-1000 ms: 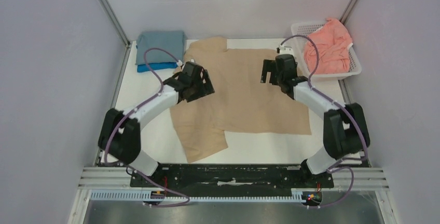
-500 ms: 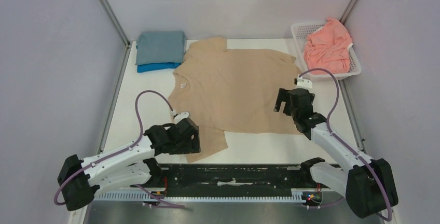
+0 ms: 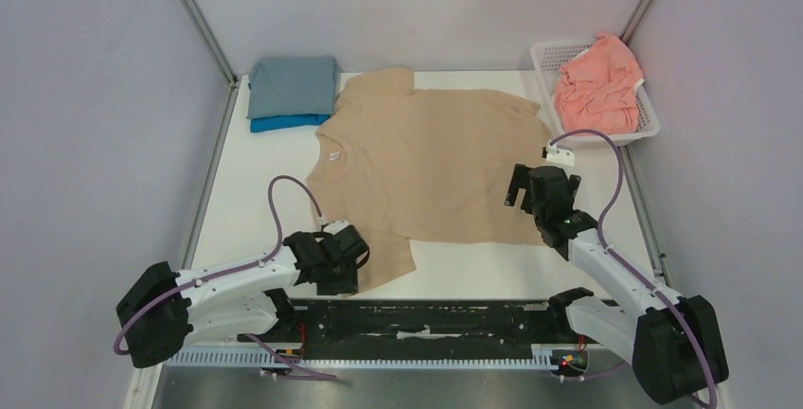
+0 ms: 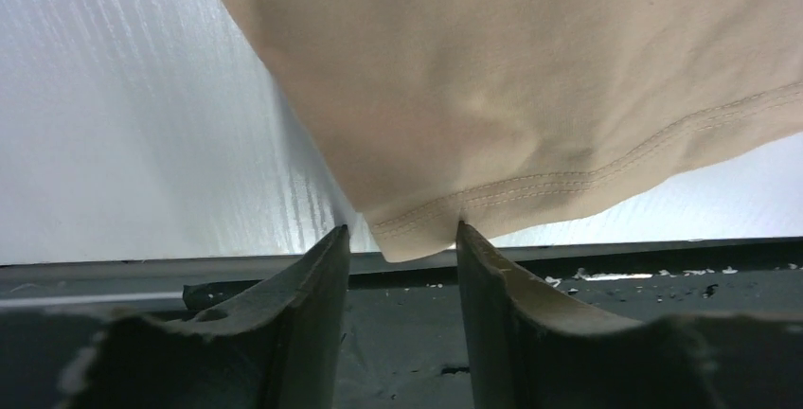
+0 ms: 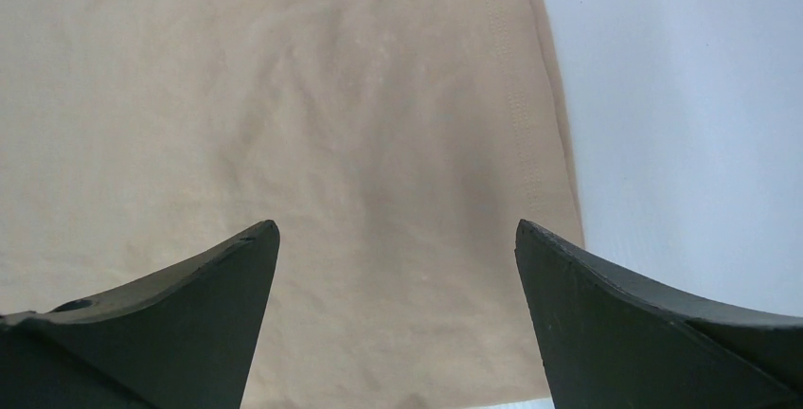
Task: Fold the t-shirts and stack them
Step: Grab the side of the flattened tshirt closest away from the robot with both arms
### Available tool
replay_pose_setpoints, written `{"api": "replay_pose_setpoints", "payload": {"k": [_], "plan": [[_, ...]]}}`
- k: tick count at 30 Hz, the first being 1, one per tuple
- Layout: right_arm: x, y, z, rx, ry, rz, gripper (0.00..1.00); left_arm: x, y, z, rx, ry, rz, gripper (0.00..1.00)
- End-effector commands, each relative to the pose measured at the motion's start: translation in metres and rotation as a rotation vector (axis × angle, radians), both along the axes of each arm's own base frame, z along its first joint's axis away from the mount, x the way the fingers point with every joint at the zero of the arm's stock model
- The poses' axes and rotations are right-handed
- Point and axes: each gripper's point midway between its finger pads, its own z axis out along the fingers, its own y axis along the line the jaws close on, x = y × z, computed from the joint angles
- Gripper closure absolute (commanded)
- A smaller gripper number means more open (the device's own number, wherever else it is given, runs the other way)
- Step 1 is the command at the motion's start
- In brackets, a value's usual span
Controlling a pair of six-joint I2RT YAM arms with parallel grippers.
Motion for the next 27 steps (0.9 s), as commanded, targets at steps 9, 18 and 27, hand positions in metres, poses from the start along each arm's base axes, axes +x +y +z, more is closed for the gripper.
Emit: {"api": "replay_pose_setpoints", "payload": {"k": [9, 18, 27], "plan": [[-0.003, -0.019, 0.020, 0.015, -0.116, -0.123, 0.02, 0.012, -0.032, -0.009, -0.094, -0.015, 0.002, 0.98], [-0.034, -0.031, 0.016, 0.121, -0.150, -0.248, 0.02, 0.049, -0.078, 0.044, -0.351, -0.250, -0.070, 0.98], [-0.080, -0.070, -0.033, 0.140, -0.005, -0.473, 0.02, 0.072, -0.111, 0.078, -0.470, -0.374, -0.146, 0.98]]}}
